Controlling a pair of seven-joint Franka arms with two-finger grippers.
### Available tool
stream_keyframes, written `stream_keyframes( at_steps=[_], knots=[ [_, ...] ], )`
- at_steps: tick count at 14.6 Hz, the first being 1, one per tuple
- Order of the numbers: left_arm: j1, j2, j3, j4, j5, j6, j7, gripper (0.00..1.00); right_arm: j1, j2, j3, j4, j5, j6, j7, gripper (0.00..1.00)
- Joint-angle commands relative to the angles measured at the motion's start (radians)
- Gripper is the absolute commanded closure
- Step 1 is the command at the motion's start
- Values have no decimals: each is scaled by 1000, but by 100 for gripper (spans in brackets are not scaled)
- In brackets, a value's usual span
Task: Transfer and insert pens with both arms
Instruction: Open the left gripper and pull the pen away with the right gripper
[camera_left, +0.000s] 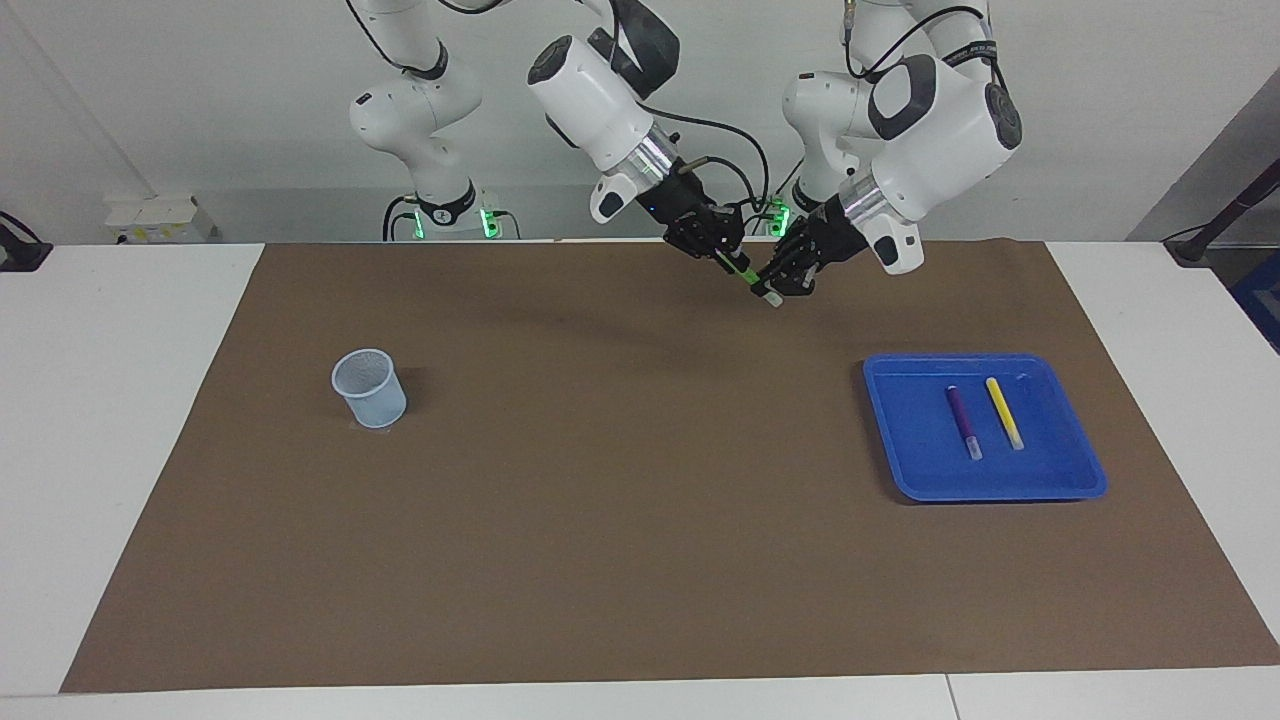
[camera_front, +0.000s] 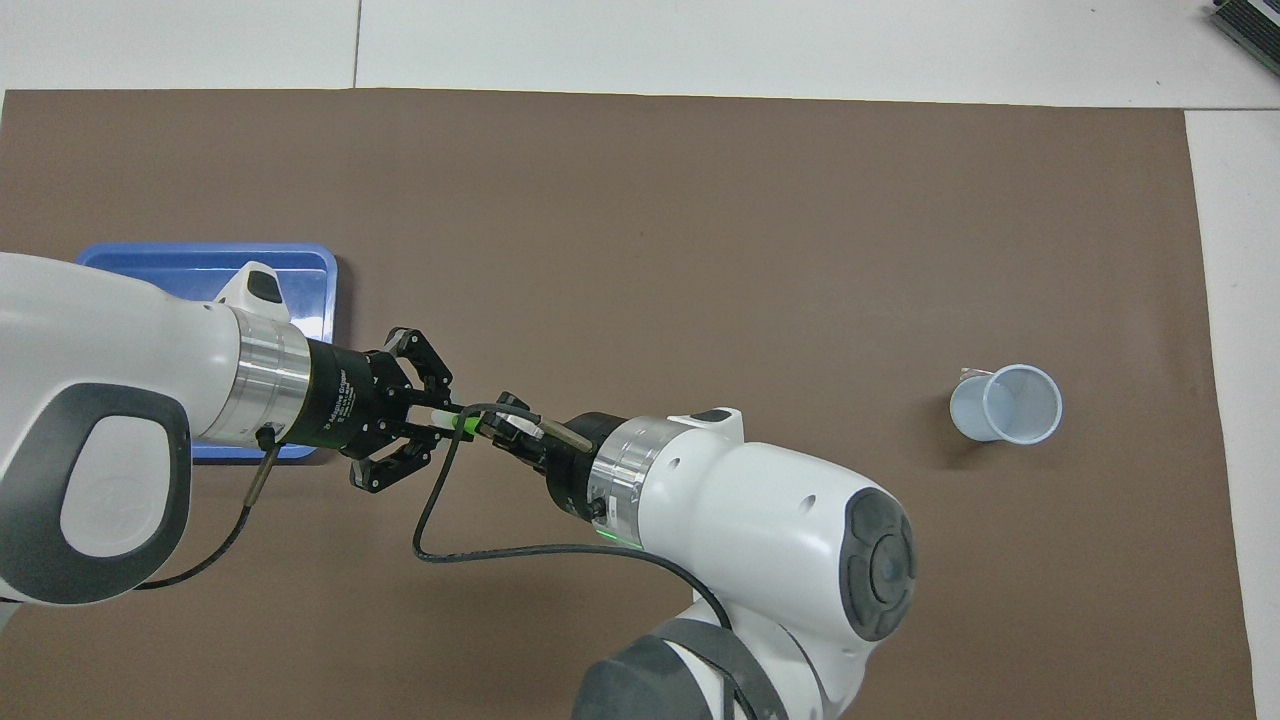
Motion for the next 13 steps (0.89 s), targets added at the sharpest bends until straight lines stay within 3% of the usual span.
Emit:
stream_keyframes(
  at_steps=[1,2,3,6,10,13],
  knots=[
    [-9,-36,7,-30,-10,6,5,24,-67,-2,-5,-1,8,-102,-160,100],
    [-11,-35,7,-28,-5,4,10,6,-87,-2,-7,1,7,-129,-211,100],
    [-11,-34,7,-28,-1,1,13,0,-112,-5,-8,2,-10,-166,-246,100],
    [0,-33,9,-19,22,0,47,0,-190,-34,-8,11,-161,-353,-350,100],
    [-9,-38,7,-8,257,4,58,0,-299,-103,-8,10,-372,-677,-595,100],
    [1,-44,9,7,372,13,79,0,-377,-117,-8,11,-517,-815,-784,100]
  ],
)
